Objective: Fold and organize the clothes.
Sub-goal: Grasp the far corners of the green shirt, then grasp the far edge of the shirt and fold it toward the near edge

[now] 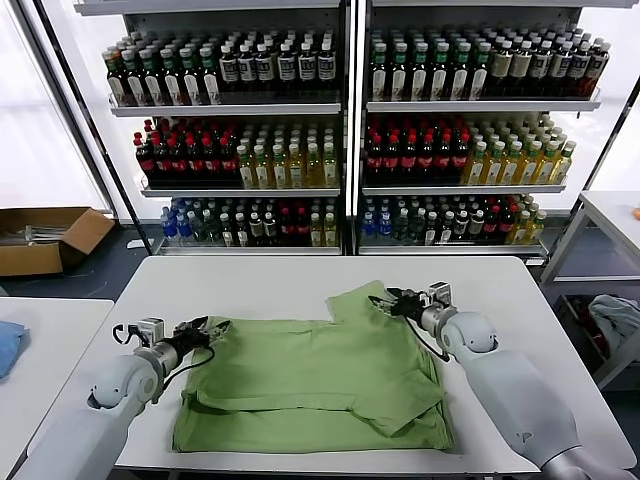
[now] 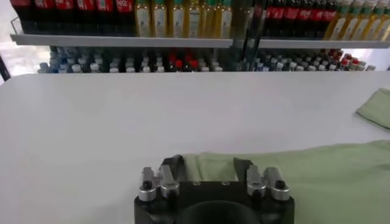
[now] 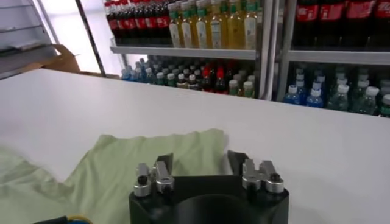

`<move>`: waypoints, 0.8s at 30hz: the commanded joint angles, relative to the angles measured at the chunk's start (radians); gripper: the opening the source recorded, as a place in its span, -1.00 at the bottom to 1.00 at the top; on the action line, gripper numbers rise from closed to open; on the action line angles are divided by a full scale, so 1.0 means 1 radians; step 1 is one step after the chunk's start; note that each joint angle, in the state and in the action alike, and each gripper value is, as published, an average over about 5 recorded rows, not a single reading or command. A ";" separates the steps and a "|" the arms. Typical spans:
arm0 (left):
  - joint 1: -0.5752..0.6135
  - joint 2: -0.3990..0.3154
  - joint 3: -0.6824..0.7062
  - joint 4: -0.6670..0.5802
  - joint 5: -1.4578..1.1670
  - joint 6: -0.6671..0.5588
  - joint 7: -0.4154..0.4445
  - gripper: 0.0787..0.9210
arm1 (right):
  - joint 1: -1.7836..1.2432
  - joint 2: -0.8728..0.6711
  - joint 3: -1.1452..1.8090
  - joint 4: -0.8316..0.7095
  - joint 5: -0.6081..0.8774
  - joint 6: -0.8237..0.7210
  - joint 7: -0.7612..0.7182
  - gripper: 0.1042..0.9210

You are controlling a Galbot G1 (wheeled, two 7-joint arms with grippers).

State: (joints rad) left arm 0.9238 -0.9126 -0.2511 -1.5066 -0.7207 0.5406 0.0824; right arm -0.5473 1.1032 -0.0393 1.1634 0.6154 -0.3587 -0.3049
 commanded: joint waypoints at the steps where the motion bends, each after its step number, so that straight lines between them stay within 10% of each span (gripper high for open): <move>1: -0.003 -0.007 0.018 0.018 0.003 0.005 0.003 -0.07 | -0.005 0.019 -0.019 0.005 -0.002 0.003 -0.002 -0.18; 12: -0.003 0.003 0.023 0.018 0.003 0.005 0.013 -0.80 | -0.057 0.024 0.020 0.086 0.031 -0.006 0.003 -0.94; 24: 0.020 0.018 0.001 -0.068 0.001 -0.023 -0.019 -0.97 | -0.139 0.005 0.138 0.252 0.136 0.005 0.070 -1.00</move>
State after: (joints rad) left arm 0.9369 -0.8949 -0.2407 -1.5321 -0.7215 0.5371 0.0732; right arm -0.6339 1.1162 0.0205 1.2937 0.6835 -0.3549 -0.2699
